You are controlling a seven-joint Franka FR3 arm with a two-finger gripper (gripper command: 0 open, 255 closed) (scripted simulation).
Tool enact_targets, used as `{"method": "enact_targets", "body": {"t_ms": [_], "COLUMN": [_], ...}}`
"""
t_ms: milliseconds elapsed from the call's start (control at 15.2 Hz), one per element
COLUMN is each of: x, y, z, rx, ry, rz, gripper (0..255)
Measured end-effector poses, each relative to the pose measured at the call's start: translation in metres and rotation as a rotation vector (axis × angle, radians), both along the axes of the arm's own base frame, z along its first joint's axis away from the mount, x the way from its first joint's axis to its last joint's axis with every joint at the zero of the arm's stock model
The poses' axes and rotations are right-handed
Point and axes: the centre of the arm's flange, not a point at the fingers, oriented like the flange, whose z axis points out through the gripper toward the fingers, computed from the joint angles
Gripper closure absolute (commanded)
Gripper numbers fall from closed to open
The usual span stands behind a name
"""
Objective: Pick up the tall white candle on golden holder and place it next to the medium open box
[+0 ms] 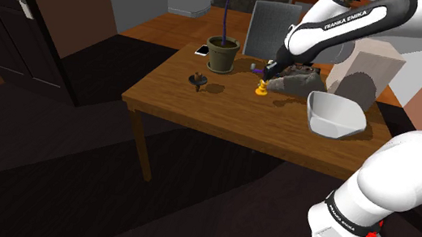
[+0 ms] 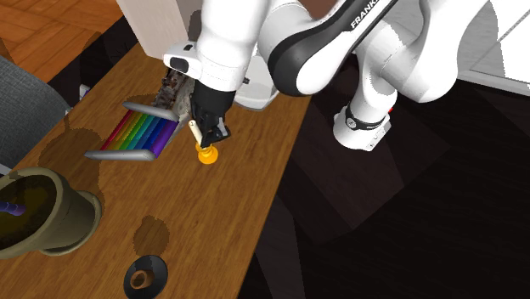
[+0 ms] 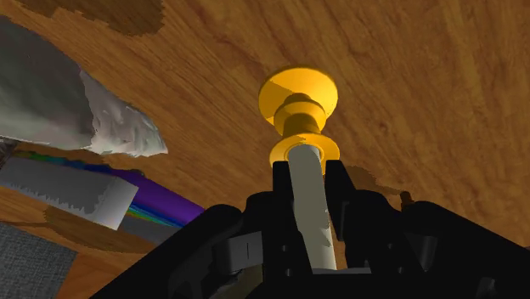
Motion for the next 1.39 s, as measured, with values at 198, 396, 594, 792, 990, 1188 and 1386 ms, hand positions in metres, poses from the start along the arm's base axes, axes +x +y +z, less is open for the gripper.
{"method": "enact_targets", "body": {"t_ms": [198,396,594,792,990,1188,1386], "x": [0.000,0.000,0.000,0.000,-0.002,-0.001,0.001], "y": [0.000,-0.001,-0.001,-0.001,0.000,0.000,0.001], "z": [0.016,0.032,0.048,0.064,0.080,0.096,0.112], "rx": [0.000,0.000,0.000,0.000,0.000,0.000,0.000], "ry": [0.000,0.000,0.000,0.000,0.000,0.000,0.000], "rz": [0.000,0.000,0.000,0.000,0.000,0.000,0.000], "gripper": [255,255,255,255,255,255,255]}}
